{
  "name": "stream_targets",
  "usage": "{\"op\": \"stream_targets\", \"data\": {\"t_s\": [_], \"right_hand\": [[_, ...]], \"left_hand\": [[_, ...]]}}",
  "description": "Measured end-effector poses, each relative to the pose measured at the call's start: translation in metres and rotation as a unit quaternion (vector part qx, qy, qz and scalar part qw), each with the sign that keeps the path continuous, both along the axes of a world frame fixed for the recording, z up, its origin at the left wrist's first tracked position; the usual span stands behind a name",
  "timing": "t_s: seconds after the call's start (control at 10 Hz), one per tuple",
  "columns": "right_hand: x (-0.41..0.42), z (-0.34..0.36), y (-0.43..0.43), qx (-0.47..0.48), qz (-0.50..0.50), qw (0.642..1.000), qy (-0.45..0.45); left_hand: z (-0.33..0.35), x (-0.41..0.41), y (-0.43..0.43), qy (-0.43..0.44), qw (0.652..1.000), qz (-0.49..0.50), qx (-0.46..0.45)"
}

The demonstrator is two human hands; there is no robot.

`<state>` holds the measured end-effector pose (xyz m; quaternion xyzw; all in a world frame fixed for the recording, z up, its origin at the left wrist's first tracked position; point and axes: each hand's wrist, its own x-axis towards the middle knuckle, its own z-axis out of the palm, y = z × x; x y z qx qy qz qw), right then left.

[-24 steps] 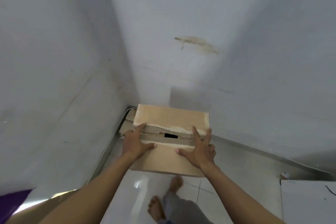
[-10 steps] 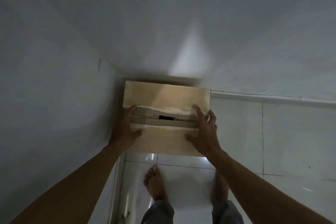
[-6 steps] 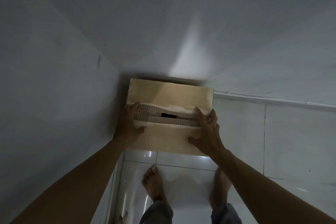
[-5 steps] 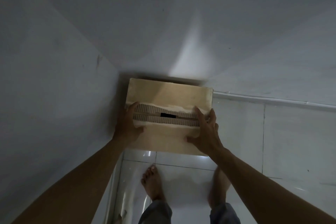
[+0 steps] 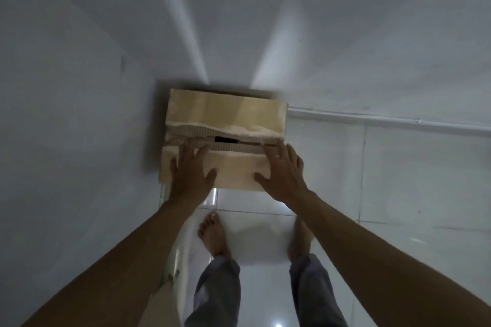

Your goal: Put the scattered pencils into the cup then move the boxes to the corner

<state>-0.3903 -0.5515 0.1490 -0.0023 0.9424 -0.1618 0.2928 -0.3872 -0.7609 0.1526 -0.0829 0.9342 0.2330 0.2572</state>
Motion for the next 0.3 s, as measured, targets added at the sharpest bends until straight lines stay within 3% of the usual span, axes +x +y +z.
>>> {"op": "stream_targets", "data": {"t_s": [0.1, 0.3], "right_hand": [[0.001, 0.016, 0.006, -0.021, 0.012, 1.000, -0.004], [0.007, 0.055, 0.029, -0.051, 0.054, 0.994, -0.077]], "left_hand": [[0.020, 0.004, 0.019, 0.036, 0.999, -0.013, 0.028], [0.069, 0.011, 0.052, 0.003, 0.996, -0.092, 0.012]]}}
